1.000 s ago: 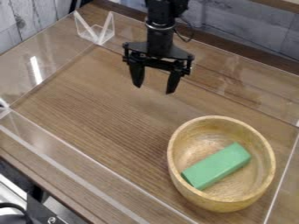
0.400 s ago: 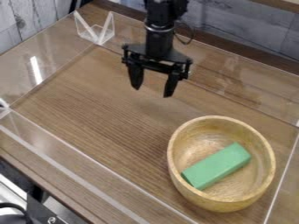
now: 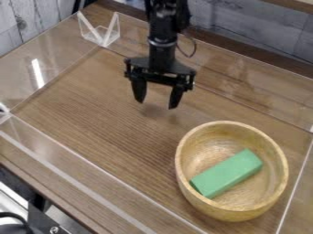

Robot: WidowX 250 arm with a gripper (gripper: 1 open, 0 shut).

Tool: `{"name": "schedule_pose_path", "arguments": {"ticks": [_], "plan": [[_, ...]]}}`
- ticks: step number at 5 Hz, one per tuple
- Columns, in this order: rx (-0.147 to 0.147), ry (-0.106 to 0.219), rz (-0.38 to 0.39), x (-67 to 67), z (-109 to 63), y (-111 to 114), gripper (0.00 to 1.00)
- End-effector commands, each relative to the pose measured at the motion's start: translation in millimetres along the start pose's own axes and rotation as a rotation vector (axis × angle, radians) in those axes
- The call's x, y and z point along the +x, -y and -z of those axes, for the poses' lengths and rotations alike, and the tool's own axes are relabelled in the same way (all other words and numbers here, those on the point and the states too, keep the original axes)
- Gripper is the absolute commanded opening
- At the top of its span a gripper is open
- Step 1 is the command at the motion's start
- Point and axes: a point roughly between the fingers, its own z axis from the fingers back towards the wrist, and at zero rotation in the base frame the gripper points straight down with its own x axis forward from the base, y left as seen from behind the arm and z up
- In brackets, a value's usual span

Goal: Put green object into wooden bowl

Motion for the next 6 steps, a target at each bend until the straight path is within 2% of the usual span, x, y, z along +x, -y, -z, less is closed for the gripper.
{"name": "schedule_pose_path", "arguments": {"ticks": [1, 2, 4, 5, 6], "plan": [[-0.026, 0.05, 0.062, 14.8, -18.2, 3, 1.0], [-0.044, 0.059, 0.139, 21.3, -26.4, 7, 1.0], [-0.04, 0.062, 0.165, 15.6, -63.8, 5, 1.0], [-0.035, 0.061, 0.103, 14.8, -70.2, 15, 1.0], [-0.033, 0.05, 0.075, 16.2, -71.4, 23, 1.0]]}}
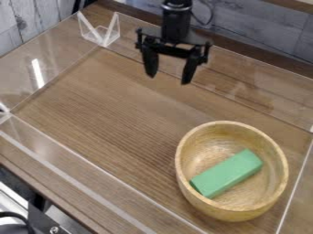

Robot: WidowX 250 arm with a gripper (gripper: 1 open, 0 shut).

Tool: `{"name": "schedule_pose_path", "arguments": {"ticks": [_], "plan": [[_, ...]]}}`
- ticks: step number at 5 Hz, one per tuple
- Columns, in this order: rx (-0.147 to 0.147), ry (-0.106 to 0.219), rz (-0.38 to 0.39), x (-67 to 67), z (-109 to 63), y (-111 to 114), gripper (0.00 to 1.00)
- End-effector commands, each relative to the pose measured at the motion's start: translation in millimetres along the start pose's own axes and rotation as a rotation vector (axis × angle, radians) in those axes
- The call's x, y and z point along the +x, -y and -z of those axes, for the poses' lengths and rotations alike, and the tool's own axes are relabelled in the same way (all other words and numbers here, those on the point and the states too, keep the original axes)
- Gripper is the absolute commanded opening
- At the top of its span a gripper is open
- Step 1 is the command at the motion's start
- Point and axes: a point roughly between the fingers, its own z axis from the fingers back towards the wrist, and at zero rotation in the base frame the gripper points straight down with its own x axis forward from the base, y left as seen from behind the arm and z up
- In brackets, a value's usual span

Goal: Put green object into wooden bowl

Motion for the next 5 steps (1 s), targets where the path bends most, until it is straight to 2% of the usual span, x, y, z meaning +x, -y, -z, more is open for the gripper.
{"name": "schedule_pose_path", "arguments": {"ticks": [1, 2, 3, 5], "plan": [[-0.005, 0.055, 0.021, 8.2, -0.7, -5, 1.0], [0.008, 0.05, 0.037, 6.6, 17.3, -14, 1.0], [0.002, 0.049, 0.03, 4.2, 27.1, -21, 1.0], [-0.007, 0.046, 0.093, -3.0, 29.2, -7, 1.0]]}}
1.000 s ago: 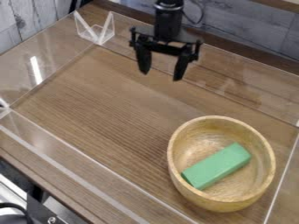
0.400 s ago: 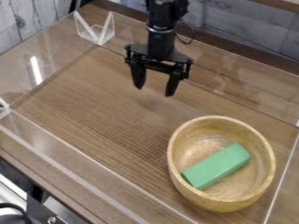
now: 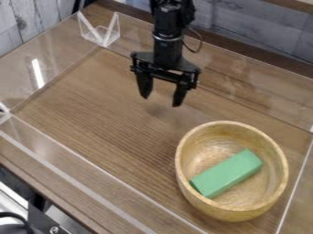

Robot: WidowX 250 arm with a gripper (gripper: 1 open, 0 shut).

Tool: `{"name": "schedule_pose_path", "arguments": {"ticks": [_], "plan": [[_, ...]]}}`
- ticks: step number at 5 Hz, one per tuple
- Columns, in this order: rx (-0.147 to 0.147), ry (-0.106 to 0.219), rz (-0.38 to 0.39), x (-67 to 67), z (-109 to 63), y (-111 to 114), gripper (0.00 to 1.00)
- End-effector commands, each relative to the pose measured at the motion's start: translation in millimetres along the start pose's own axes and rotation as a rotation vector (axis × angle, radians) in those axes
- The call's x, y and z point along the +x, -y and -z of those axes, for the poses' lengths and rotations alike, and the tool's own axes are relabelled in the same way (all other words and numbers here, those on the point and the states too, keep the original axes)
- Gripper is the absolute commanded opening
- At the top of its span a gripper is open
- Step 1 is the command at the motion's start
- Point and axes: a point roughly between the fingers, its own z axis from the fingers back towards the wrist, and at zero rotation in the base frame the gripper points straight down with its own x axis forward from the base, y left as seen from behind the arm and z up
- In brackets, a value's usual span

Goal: Put green object into wooden bowl

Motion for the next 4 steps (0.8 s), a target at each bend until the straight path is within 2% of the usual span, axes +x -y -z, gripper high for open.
{"name": "schedule_pose_path", "arguments": {"ticks": [1, 2, 3, 4], "plan": [[-0.001, 0.046, -0.071, 5.8, -26.1, -1, 1.0], [-0.003, 0.052, -0.142, 7.2, -39.6, -5, 1.0], [-0.017, 0.057, -0.125, 8.7, -44.5, -9, 1.0], [-0.008, 0.052, -0.17, 9.9, -39.7, -1, 1.0]]}}
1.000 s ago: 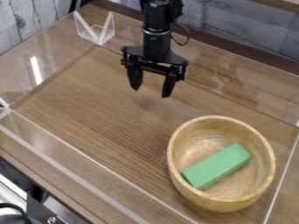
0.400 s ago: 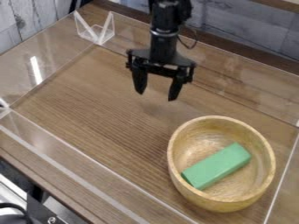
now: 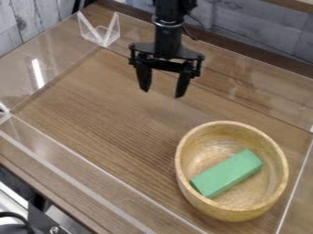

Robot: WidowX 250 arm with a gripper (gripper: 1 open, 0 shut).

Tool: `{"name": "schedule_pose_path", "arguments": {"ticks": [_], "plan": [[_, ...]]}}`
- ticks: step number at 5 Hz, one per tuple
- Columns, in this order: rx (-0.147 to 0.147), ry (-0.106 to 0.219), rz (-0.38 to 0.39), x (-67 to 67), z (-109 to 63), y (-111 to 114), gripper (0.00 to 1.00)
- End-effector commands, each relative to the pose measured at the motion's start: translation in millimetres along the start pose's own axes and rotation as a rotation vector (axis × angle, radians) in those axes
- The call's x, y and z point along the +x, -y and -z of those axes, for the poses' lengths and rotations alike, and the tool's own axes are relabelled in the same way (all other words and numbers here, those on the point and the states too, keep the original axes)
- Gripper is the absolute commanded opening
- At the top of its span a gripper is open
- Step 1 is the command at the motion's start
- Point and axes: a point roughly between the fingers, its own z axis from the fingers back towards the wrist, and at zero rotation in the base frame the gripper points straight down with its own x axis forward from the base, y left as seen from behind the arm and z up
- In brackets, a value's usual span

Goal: Put green object into wooden bowl

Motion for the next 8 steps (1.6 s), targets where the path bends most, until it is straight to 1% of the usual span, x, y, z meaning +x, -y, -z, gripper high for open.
{"name": "schedule_pose_path", "arguments": {"ticks": [1, 3, 4, 5, 7, 8], "plan": [[-0.009, 0.071, -0.042, 11.4, -16.1, 8, 1.0], [-0.005, 0.063, 0.045, 14.4, -14.0, 5, 1.0], [-0.009, 0.057, 0.091, 1.4, -9.1, 9, 1.0], [-0.017, 0.059, 0.131, -9.4, -11.5, 12, 1.0], [-0.019, 0.075, 0.052, 10.5, -22.7, -2, 1.0], [-0.015, 0.07, 0.022, 13.2, -20.9, -6, 1.0]]}}
